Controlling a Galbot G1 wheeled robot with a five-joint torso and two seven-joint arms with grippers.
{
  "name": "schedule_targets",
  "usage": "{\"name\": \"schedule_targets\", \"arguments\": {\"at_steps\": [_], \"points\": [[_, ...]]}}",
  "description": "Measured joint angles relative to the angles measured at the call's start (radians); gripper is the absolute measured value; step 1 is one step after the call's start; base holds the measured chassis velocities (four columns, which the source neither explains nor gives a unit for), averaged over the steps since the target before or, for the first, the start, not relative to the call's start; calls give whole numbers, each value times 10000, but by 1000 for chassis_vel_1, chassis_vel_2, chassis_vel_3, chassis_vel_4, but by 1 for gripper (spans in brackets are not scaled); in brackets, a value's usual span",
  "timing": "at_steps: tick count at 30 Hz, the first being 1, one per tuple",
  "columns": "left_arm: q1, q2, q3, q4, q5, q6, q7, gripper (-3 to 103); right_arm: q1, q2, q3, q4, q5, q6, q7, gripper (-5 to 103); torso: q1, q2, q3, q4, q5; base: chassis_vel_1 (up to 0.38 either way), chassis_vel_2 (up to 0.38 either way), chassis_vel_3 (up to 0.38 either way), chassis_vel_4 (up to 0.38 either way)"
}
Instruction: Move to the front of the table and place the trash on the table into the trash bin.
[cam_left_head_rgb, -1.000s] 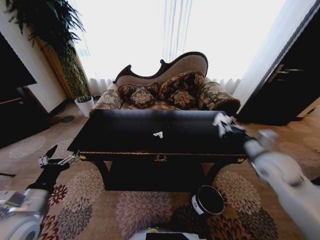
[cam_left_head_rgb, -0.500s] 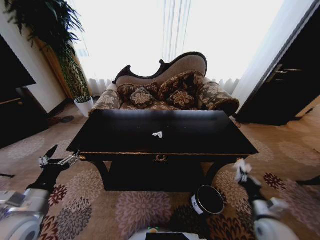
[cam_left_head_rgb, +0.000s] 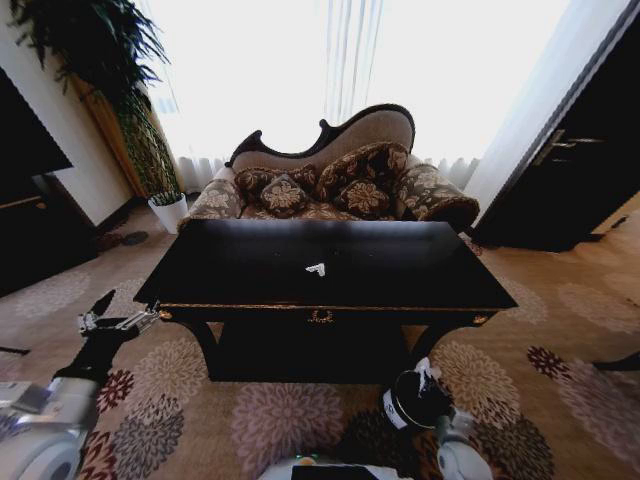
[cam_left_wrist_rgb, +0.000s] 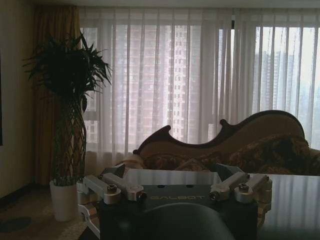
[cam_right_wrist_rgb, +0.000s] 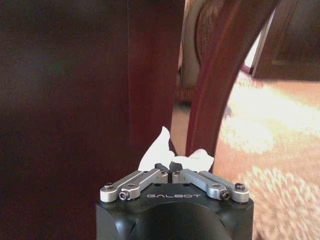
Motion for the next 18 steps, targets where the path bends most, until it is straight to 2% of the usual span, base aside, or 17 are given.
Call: {"name": "schedule_targets", "arguments": {"at_steps": [2, 5, 9, 10, 12, 16, 18], "points": [[0, 0, 1, 0, 0, 0, 0, 100, 138, -44, -81, -347, -17, 55, -2, 0, 0, -1, 0, -1, 0, 0, 0, 0, 0], [0, 0, 0, 0, 0, 0, 0, 100, 952, -238, -350, -2145, 33, 321, -58, 0, -1, 0, 0, -1, 0, 0, 0, 0, 0], [0, 0, 0, 0, 0, 1, 0, 100, 1383, -305, -455, -2772, 411, 268, -71, -1, 0, 0, 0, -1, 0, 0, 0, 0, 0], [0, 0, 0, 0, 0, 0, 0, 100, 1503, -313, -477, -2908, 464, 238, -73, 4, 0, 0, 0, -1, -1, 0, 0, 0, 0], [0, 0, 1, 0, 0, 0, 0, 100, 1573, -314, -485, -2969, 475, 221, -72, 4, -1, -1, 0, -1, -1, 0, 0, 0, 0], [0, 0, 0, 0, 0, 0, 0, 100, 1774, -194, -494, -3095, 485, 74, 33, 25, 0, 0, 0, 0, 1, 0, 0, 0, 0], [0, 0, 0, 0, 0, -1, 0, 100, 1774, -177, -493, -3107, 487, 57, 40, 25, 0, -1, 0, -1, 1, 0, 0, 0, 0]]}}
